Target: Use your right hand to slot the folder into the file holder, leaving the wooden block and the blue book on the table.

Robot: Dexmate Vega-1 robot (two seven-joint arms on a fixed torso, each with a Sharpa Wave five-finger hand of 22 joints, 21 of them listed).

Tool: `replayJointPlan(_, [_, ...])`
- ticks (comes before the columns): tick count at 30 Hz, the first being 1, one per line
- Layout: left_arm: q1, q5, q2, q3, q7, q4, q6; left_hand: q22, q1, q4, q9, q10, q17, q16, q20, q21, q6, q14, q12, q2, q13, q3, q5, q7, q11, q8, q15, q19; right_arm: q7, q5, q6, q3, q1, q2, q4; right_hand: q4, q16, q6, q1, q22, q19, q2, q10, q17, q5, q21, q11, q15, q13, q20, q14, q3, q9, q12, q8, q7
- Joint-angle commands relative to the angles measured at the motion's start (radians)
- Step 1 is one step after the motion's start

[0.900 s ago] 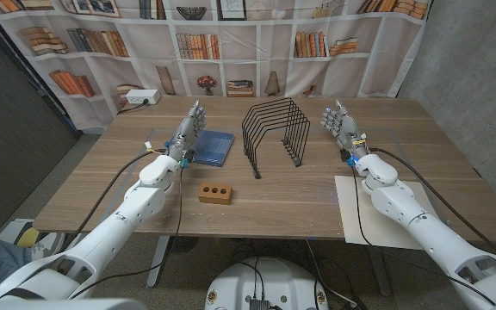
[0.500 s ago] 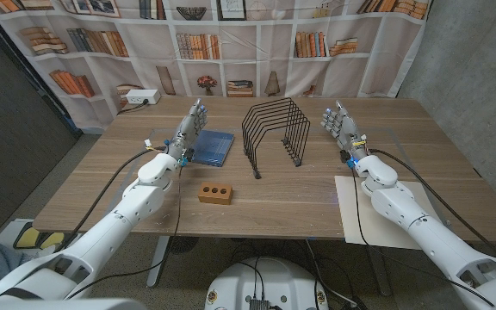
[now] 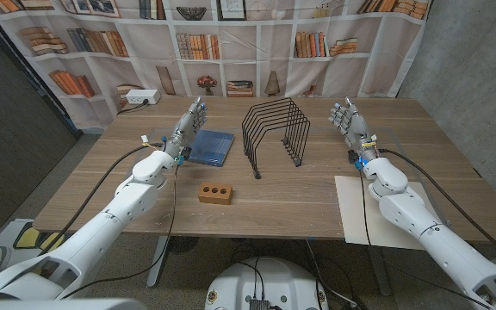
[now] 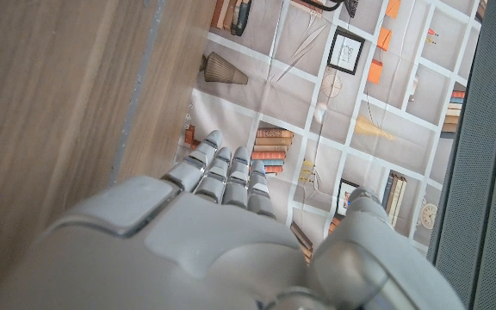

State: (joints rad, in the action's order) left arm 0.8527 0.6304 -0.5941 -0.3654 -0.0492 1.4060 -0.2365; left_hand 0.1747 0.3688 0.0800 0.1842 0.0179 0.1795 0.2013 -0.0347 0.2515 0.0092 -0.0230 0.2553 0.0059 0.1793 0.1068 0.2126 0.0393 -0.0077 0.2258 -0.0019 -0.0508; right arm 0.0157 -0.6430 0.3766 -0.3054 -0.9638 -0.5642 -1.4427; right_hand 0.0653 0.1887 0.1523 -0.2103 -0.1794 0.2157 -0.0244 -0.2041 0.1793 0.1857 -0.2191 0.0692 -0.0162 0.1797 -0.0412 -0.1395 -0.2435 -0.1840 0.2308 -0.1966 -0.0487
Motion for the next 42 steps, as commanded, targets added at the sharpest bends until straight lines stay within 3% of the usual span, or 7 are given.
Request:
replayJointPlan(1, [0.028, 0.007, -0.018, 0.012, 0.039, 0.075, 0.038, 0.004, 0.006, -0.002, 0.001, 0.024, 0.002, 0.009, -0.039, 0.004, 0.017, 0.018, -0.001, 0.002, 0.006, -0.002, 0.004, 0.005, 0.013, 0.003, 0.007, 0.012, -0.019, -0.017, 0.067, 0.062, -0.083, -0.052, -0.073, 0.006, 0.007, 0.012, -0.013, -0.003, 0.015, -0.003, -0.014, 0.002, 0.005, -0.005, -0.003, 0.005, 0.005, -0.038, -0.014, -0.005, -0.003, 0.01, -0.007, -0.001])
replayJointPlan(8, [0.056, -0.009, -0.012, 0.018, 0.091, 0.113, 0.031, 0.004, 0.007, -0.003, 0.001, 0.029, 0.002, 0.007, -0.038, 0.002, 0.023, 0.021, -0.003, 0.002, 0.006, -0.004, 0.004, 0.01, 0.013, 0.002, 0.009, 0.014, -0.034, 0.005, 0.11, 0.069, -0.097, -0.061, -0.069, 0.009, 0.006, 0.022, -0.017, -0.003, 0.019, -0.006, -0.022, 0.002, 0.005, -0.005, -0.003, 0.007, 0.005, -0.04, -0.017, -0.006, -0.003, 0.011, -0.009, 0.002])
replayJointPlan(22, [0.069, 0.004, -0.037, 0.021, 0.083, 0.157, 0.066, 0.004, 0.008, -0.003, 0.001, 0.059, 0.002, 0.009, -0.027, -0.003, 0.052, 0.046, -0.002, 0.003, 0.006, -0.009, 0.003, 0.015, 0.016, 0.005, 0.011, 0.023, 0.052, 0.029, 0.145, 0.141, -0.269, -0.091, -0.225, 0.012, 0.006, 0.025, -0.022, -0.004, 0.023, -0.008, -0.028, 0.002, 0.004, -0.004, -0.002, 0.005, 0.005, -0.038, -0.022, -0.008, -0.003, 0.011, -0.009, 0.002])
replayJointPlan(27, [0.073, 0.018, -0.027, 0.021, 0.083, 0.145, 0.07, 0.004, 0.009, -0.003, 0.001, 0.072, 0.002, 0.009, -0.024, -0.004, 0.064, 0.052, -0.001, 0.004, 0.006, -0.01, 0.002, 0.018, 0.021, 0.007, 0.014, 0.029, 0.05, 0.04, 0.166, 0.157, -0.32, -0.098, -0.255, 0.013, 0.006, 0.026, -0.022, -0.004, 0.026, -0.008, -0.03, 0.002, 0.003, -0.005, -0.002, 0.006, 0.005, -0.038, -0.025, -0.007, -0.003, 0.011, -0.009, 0.003])
replayJointPlan(42, [0.11, -0.031, -0.048, 0.039, 0.141, 0.225, 0.043, 0.005, 0.012, -0.004, 0.001, 0.077, 0.002, 0.007, -0.022, -0.006, 0.073, 0.06, -0.005, 0.007, 0.006, -0.011, 0.002, 0.018, 0.018, 0.006, 0.012, 0.034, 0.068, 0.071, 0.205, 0.211, -0.451, -0.101, -0.328, 0.017, 0.006, 0.03, -0.027, -0.004, 0.03, -0.009, -0.034, 0.002, 0.002, -0.004, -0.001, 0.007, 0.005, -0.038, -0.03, -0.008, -0.003, 0.01, -0.008, 0.002])
